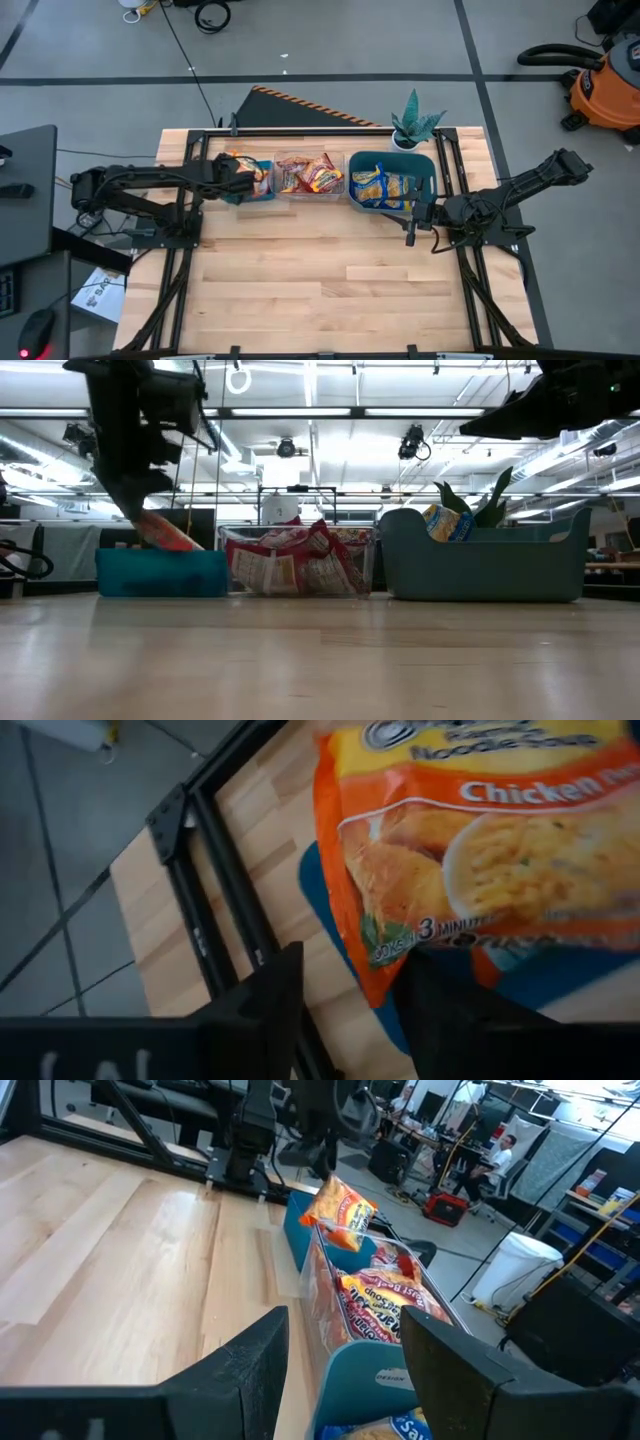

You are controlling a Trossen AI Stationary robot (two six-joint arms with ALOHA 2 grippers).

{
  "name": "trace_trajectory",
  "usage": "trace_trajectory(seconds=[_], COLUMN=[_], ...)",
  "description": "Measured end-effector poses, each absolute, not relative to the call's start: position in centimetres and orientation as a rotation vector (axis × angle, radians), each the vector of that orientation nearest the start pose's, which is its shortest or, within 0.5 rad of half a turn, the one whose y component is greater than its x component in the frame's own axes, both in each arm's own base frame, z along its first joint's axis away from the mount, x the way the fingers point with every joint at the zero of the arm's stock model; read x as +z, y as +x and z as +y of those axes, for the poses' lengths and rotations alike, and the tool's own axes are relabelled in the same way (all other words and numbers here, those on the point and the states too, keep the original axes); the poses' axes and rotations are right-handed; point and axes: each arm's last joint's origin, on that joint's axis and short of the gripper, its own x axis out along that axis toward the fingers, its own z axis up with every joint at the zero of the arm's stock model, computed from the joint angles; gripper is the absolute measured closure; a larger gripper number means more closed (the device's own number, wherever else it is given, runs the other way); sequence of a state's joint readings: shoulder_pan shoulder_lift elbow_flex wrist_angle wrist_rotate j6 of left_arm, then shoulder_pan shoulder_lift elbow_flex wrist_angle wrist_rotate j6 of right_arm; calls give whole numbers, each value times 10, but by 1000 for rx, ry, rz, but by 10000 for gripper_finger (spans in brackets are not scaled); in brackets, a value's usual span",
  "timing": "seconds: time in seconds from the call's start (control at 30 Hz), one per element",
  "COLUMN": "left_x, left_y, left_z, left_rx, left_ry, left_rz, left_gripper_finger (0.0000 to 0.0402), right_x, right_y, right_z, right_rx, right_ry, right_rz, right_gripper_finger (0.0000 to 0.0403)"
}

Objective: Sort Maruchan noodles
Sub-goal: Put the orange noodle pack into the blue bin, then return to Home Position

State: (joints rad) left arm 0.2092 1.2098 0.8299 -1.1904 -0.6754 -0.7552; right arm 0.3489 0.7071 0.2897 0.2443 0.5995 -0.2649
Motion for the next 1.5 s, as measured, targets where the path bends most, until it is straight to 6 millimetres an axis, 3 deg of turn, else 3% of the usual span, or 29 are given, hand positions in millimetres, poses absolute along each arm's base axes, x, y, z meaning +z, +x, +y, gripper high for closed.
trace_trajectory(seconds=[0.13, 0.27, 0.47, 0.6, 0.87, 1.03, 1.27, 1.43, 1.5], left_x=[233, 238, 247, 251, 226, 215, 206, 184, 185], left_y=[173, 163, 133, 122, 122, 124, 121, 116, 115], left_z=[50, 43, 38, 34, 27, 23, 22, 23, 25], left_rx=[1137, 1066, 1011, 887, 552, 360, 337, 406, 472], left_ry=[-145, -112, -194, -250, -232, -152, -12, 102, 150], left_rz=[1201, 1144, 923, 726, 387, 191, -29, -152, -135], left_gripper_finger=[240, 245, 259, 260, 260, 260, 260, 260, 260], right_x=[213, 217, 222, 224, 213, 203, 170, 166, 168], right_y=[152, 146, 138, 133, 118, 109, 103, 100, 98], right_z=[38, 37, 36, 35, 24, 19, 13, 9, 8], right_rx=[-226, -204, -133, -113, -170, -204, -318, -433, -481], right_ry=[-341, -301, -260, -240, -226, -91, 81, 142, 149], right_rz=[207, 187, 150, 133, 34, -42, -42, -18, -37], right_gripper_finger=[204, 204, 204, 204, 204, 204, 204, 204, 204])
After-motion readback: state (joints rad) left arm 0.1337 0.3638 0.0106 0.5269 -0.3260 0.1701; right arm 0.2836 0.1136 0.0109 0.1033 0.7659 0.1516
